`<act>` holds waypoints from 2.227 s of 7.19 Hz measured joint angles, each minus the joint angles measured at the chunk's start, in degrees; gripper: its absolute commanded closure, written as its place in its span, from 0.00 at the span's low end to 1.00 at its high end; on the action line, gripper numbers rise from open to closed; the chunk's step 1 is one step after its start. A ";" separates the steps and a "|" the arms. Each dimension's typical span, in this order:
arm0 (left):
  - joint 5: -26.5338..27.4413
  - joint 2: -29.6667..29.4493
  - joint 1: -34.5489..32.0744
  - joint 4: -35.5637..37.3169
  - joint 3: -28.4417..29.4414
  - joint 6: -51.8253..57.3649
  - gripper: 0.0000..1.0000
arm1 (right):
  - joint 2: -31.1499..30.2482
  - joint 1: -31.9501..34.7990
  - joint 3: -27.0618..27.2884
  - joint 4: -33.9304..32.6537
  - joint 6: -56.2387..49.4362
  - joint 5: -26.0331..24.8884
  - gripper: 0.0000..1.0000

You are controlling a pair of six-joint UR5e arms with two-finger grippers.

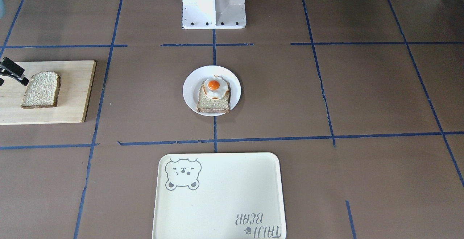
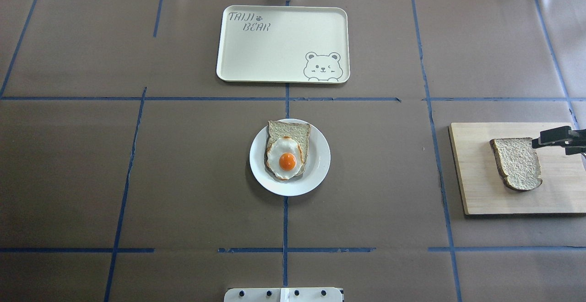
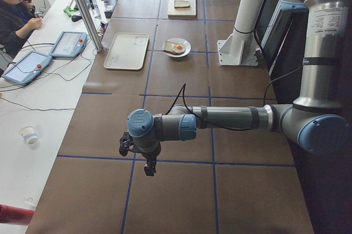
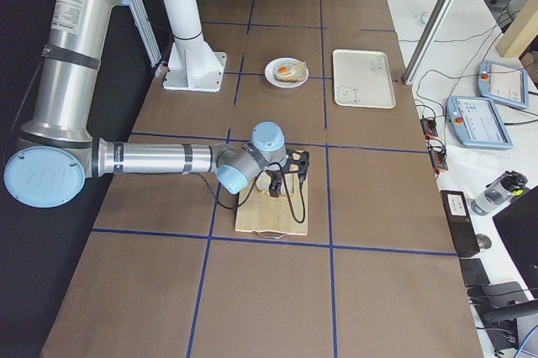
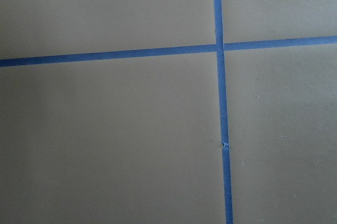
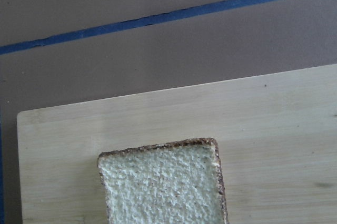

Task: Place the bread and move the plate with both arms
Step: 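Lower the right gripper onto the bread slice on the wooden board and grasp it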

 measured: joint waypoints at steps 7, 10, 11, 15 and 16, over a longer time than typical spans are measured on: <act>0.01 -0.15 0.04 -0.07 0.13 0.09 0.00 | 1.20 -3.25 -5.49 0.71 -1.62 -2.33 0.15; 0.01 -0.25 0.04 -0.07 0.23 0.11 0.00 | 1.18 -3.22 -5.94 0.72 -1.51 -2.60 0.26; 0.01 -0.29 0.04 -0.07 0.27 0.14 0.00 | 1.20 -3.24 -5.99 0.72 -1.32 -2.64 0.27; 0.01 -0.47 0.04 -0.07 0.46 0.17 0.00 | 1.33 -3.71 -5.95 0.55 -1.07 -2.60 0.28; 0.01 -0.49 0.04 -0.07 0.47 0.17 0.00 | 1.35 -3.86 -5.95 0.55 -1.04 -2.58 0.28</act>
